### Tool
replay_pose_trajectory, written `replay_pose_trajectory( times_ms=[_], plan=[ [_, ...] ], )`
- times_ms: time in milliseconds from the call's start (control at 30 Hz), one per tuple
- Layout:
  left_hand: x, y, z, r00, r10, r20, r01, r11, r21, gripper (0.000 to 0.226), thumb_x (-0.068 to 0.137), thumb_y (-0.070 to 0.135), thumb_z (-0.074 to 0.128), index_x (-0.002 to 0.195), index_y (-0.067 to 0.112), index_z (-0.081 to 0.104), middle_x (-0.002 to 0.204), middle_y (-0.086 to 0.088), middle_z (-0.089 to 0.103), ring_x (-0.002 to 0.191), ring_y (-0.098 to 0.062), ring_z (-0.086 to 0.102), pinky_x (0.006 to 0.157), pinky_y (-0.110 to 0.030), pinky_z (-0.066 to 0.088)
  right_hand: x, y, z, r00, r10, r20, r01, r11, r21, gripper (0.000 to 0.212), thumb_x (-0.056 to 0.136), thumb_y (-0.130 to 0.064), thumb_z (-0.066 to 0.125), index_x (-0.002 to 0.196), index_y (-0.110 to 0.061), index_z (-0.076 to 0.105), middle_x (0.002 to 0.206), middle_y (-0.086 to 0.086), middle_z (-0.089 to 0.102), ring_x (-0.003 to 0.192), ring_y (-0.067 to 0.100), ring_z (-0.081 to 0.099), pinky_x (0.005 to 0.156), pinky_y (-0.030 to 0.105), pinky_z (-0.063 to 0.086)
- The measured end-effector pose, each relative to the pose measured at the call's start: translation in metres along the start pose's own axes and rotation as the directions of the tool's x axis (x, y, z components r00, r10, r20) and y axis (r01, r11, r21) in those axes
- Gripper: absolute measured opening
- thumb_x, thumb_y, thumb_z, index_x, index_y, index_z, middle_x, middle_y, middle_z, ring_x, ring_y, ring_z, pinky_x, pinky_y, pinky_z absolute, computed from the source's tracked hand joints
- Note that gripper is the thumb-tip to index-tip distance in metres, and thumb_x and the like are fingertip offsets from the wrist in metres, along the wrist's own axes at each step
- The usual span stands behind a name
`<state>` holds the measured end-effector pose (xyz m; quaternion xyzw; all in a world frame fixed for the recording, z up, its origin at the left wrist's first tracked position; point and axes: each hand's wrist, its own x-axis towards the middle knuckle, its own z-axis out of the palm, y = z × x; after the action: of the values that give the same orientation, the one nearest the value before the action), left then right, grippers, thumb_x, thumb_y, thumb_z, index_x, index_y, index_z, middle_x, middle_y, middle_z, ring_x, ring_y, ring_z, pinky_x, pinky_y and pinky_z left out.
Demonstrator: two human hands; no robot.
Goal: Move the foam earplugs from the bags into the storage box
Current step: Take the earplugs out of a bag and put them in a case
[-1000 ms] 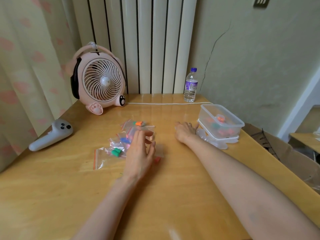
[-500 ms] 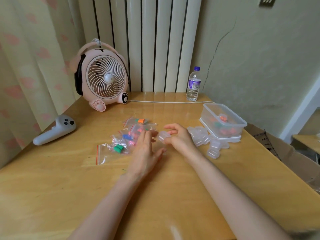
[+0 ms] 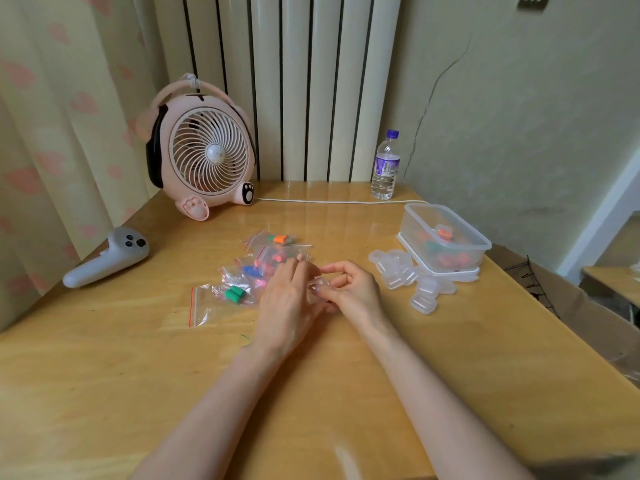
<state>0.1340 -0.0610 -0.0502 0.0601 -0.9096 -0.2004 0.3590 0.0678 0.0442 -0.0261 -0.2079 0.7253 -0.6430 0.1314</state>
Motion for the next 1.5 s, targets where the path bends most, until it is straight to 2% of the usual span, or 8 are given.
replay_pose_trajectory(
  times_ms=[200, 367, 467, 633, 833, 1000, 1200, 1500],
  plan=[
    [0.002, 0.000, -0.001, 0.999, -0.007, -0.052, 0.010, 0.998, 0.057, 0.055, 0.060, 0.042, 0.075, 0.099, 0.006, 0.057, 0.097, -0.008, 0.055, 0.088, -0.030, 0.053, 0.065, -0.036, 0.045, -0.003, -0.002, 0.001, 0.998, -0.042, 0.040, 0.043, 0.999, -0.008, 0.031, 0.073, 0.000, 0.076, 0.081, -0.026, 0.062, 0.065, 0.003, 0.054, 0.060, 0.014, 0.059, 0.047, 0.018, 0.048],
    [0.004, -0.005, -0.004, 0.991, -0.121, -0.064, 0.112, 0.986, -0.125, 0.045, 0.061, 0.027, 0.086, 0.091, 0.004, 0.061, 0.088, -0.005, 0.059, 0.079, -0.024, 0.057, 0.067, -0.025, 0.042, 0.002, -0.002, -0.004, 0.996, -0.078, 0.033, 0.078, 0.997, 0.008, 0.025, 0.085, -0.001, 0.062, 0.081, -0.025, 0.061, 0.067, 0.002, 0.060, 0.053, 0.010, 0.058, 0.050, 0.019, 0.048],
    [0.007, -0.009, -0.008, 0.970, -0.236, -0.067, 0.216, 0.952, -0.218, 0.040, 0.059, 0.020, 0.087, 0.083, 0.011, 0.057, 0.082, -0.002, 0.058, 0.072, -0.019, 0.053, 0.058, -0.015, 0.033, 0.007, 0.004, -0.011, 0.997, -0.074, -0.030, 0.068, 0.983, -0.172, 0.038, 0.083, 0.010, 0.051, 0.082, -0.027, 0.060, 0.075, 0.000, 0.065, 0.061, 0.012, 0.057, 0.056, 0.020, 0.044],
    [0.009, -0.019, -0.013, 0.924, -0.379, -0.060, 0.350, 0.897, -0.271, 0.047, 0.059, 0.024, 0.087, 0.089, 0.003, 0.059, 0.080, -0.005, 0.062, 0.071, -0.022, 0.057, 0.061, -0.024, 0.040, 0.005, 0.011, -0.015, 0.994, -0.011, 0.104, 0.062, 0.860, -0.507, 0.039, 0.070, 0.003, 0.072, 0.101, -0.021, 0.068, 0.093, -0.005, 0.063, 0.074, 0.003, 0.052, 0.072, 0.018, 0.041],
    [0.007, -0.013, -0.015, 0.919, -0.392, -0.034, 0.362, 0.875, -0.322, 0.047, 0.063, 0.023, 0.085, 0.092, 0.006, 0.053, 0.081, 0.000, 0.058, 0.066, -0.012, 0.052, 0.055, -0.012, 0.038, 0.010, 0.020, -0.010, 0.987, -0.163, 0.006, 0.137, 0.804, -0.578, 0.008, 0.077, -0.017, 0.073, 0.081, -0.023, 0.069, 0.090, 0.000, 0.066, 0.079, 0.009, 0.053, 0.065, 0.017, 0.033],
    [0.007, -0.010, -0.015, 0.901, -0.431, -0.048, 0.395, 0.862, -0.317, 0.050, 0.068, 0.029, 0.081, 0.100, 0.008, 0.049, 0.091, 0.000, 0.061, 0.076, -0.021, 0.057, 0.064, -0.030, 0.042, 0.009, 0.016, -0.012, 0.974, -0.222, -0.051, 0.161, 0.827, -0.539, 0.011, 0.081, -0.011, 0.064, 0.080, -0.021, 0.068, 0.064, -0.014, 0.055, 0.065, 0.005, 0.052, 0.065, 0.024, 0.041],
    [0.005, -0.010, -0.019, 0.871, -0.481, -0.098, 0.420, 0.833, -0.360, 0.049, 0.073, 0.030, 0.077, 0.103, 0.005, 0.046, 0.087, -0.007, 0.062, 0.076, -0.029, 0.061, 0.071, -0.045, 0.049, 0.003, 0.019, -0.001, 0.925, -0.250, 0.287, 0.371, 0.761, -0.532, 0.020, 0.076, 0.001, 0.065, 0.085, -0.016, 0.070, 0.081, -0.014, 0.055, 0.080, 0.009, 0.064, 0.083, 0.028, 0.048],
    [0.006, -0.009, -0.020, 0.877, -0.467, -0.109, 0.390, 0.827, -0.405, 0.043, 0.075, 0.015, 0.076, 0.098, 0.011, 0.040, 0.090, -0.004, 0.056, 0.077, -0.030, 0.059, 0.070, -0.042, 0.047, 0.001, 0.020, 0.008, 0.945, -0.291, 0.150, 0.327, 0.821, -0.468, 0.011, 0.077, -0.016, 0.071, 0.087, -0.019, 0.067, 0.064, -0.012, 0.050, 0.055, -0.006, 0.046, 0.061, 0.016, 0.038]
  ],
)
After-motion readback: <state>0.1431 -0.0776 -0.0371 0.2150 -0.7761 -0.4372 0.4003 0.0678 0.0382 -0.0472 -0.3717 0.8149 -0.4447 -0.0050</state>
